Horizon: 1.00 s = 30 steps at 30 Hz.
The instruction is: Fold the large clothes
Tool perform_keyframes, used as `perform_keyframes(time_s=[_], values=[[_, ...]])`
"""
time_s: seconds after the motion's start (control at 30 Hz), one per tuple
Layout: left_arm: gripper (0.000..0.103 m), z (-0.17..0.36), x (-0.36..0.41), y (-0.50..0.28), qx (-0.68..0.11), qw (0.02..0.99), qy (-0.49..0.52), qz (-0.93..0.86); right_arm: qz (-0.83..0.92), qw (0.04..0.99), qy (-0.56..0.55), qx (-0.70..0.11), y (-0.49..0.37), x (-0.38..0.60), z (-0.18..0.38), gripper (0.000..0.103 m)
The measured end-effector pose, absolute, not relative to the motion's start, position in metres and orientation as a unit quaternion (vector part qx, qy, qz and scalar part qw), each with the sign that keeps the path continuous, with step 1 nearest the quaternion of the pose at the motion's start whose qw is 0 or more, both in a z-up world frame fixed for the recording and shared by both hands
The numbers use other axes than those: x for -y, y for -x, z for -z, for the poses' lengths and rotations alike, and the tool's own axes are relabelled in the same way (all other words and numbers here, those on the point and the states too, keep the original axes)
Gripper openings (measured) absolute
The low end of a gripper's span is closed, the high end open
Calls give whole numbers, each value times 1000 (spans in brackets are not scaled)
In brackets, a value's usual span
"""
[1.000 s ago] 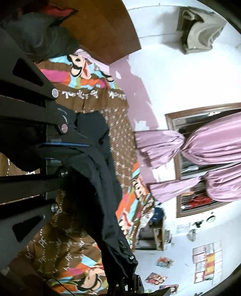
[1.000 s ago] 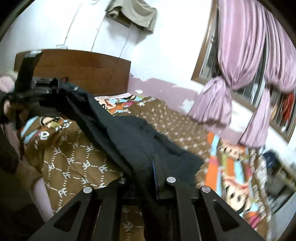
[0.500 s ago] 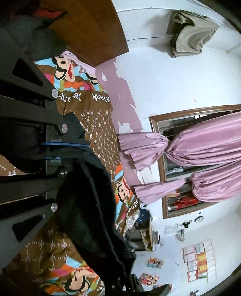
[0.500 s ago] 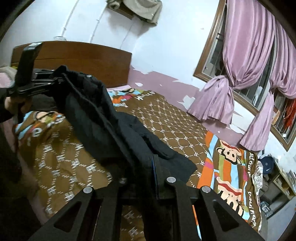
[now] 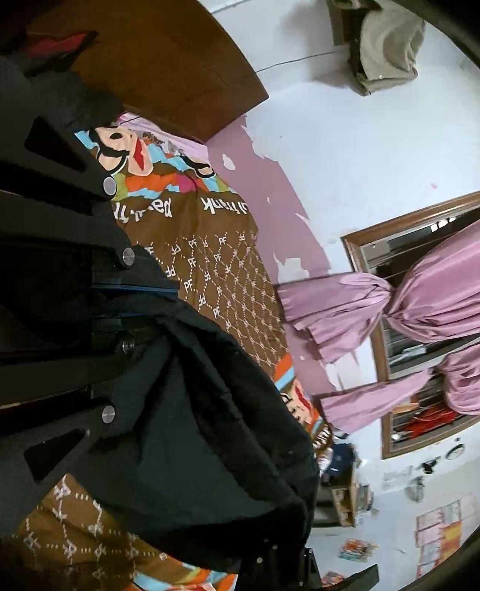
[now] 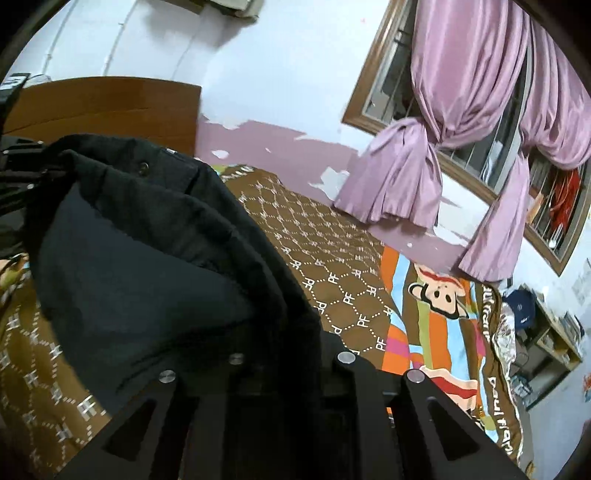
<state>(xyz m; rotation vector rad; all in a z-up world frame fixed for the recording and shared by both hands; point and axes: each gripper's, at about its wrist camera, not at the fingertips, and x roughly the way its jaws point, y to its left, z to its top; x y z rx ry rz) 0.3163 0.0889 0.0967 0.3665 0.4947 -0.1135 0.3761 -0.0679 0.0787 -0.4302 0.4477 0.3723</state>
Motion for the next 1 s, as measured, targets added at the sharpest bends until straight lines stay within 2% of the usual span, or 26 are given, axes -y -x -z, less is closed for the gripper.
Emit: perform_keyframes(time_s=[0.17,0.4,0.57,0.8,0.83,0.87,0.9,0.93,0.97,1.0], values=[[6,-63,-83,-366,-260,939,-222,36,-169,928,203,-262,-427,60,-58,14],[6,-20,-92,-431,-291,934,-203,24,-178,916,193,-304,-489,56,-11,16],[7,13,-97,-461,-313,927,-205,20,-186,917,195,-292,-504,55,17,18],[14,34,-113,-478,-317,934,-166,16,-190,921,196,-277,-509,51,30,25],[16,34,-114,-477,-314,935,-164,15,-190,923,192,-276,-509,52,29,27],[18,34,-116,-475,-311,936,-163,15,-188,925,187,-272,-508,53,28,33],[24,33,-116,-475,-308,938,-161,13,-185,928,183,-266,-507,54,26,45],[36,31,-116,-474,-304,939,-159,11,-182,932,181,-257,-505,55,23,53],[44,29,-119,-471,-297,943,-152,7,-182,934,179,-251,-502,56,20,65],[67,26,-120,-470,-291,945,-147,2,-183,936,175,-242,-498,57,16,67]])
